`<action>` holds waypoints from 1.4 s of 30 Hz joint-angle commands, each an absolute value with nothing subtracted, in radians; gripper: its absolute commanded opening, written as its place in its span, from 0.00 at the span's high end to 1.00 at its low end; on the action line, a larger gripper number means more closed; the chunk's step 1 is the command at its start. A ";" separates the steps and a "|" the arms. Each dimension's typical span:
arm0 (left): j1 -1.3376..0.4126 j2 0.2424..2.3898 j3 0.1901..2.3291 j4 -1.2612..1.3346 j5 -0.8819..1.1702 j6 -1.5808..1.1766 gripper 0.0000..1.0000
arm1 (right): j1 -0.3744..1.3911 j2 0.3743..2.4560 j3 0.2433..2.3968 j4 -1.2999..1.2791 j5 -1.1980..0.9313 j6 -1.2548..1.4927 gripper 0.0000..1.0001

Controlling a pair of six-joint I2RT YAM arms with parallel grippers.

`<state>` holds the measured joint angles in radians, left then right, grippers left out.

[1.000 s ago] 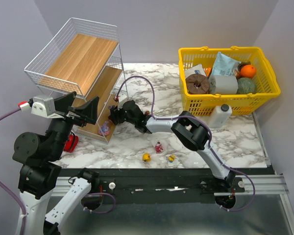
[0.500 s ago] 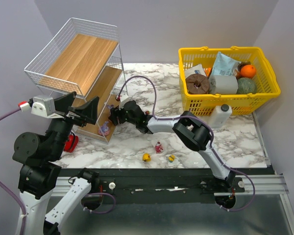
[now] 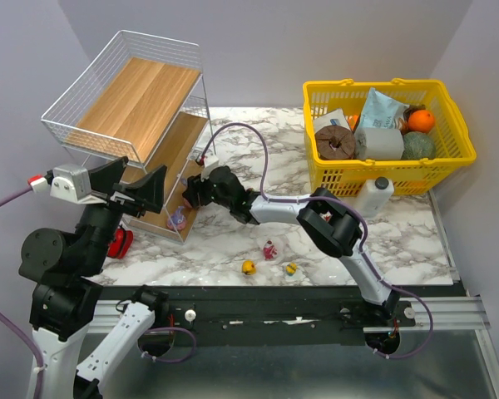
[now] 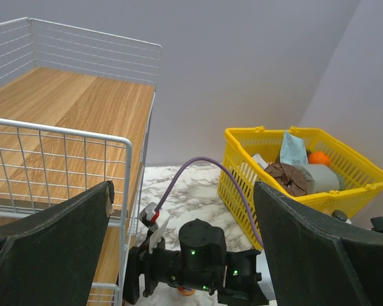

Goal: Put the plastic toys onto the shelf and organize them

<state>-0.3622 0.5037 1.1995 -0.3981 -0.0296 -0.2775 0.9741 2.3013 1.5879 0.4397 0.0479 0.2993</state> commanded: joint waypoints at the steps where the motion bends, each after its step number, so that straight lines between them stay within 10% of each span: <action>1: -0.364 0.494 1.206 -0.400 -0.035 -0.282 0.01 | 0.980 2.342 1.623 0.434 0.057 0.308 0.37; 32: -0.364 0.483 1.206 -0.411 -0.043 -0.268 0.01 | 0.948 2.407 1.758 0.402 -0.057 0.319 0.52; 42: -0.364 0.474 1.200 -0.416 -0.049 -0.270 0.01 | 0.948 2.277 1.618 0.480 -0.020 0.321 0.36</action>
<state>-0.3622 0.4938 1.1995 -0.3988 -0.0299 -0.2764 0.9516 2.3634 1.6665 0.4274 -0.0410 0.3214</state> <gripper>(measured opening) 0.989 0.616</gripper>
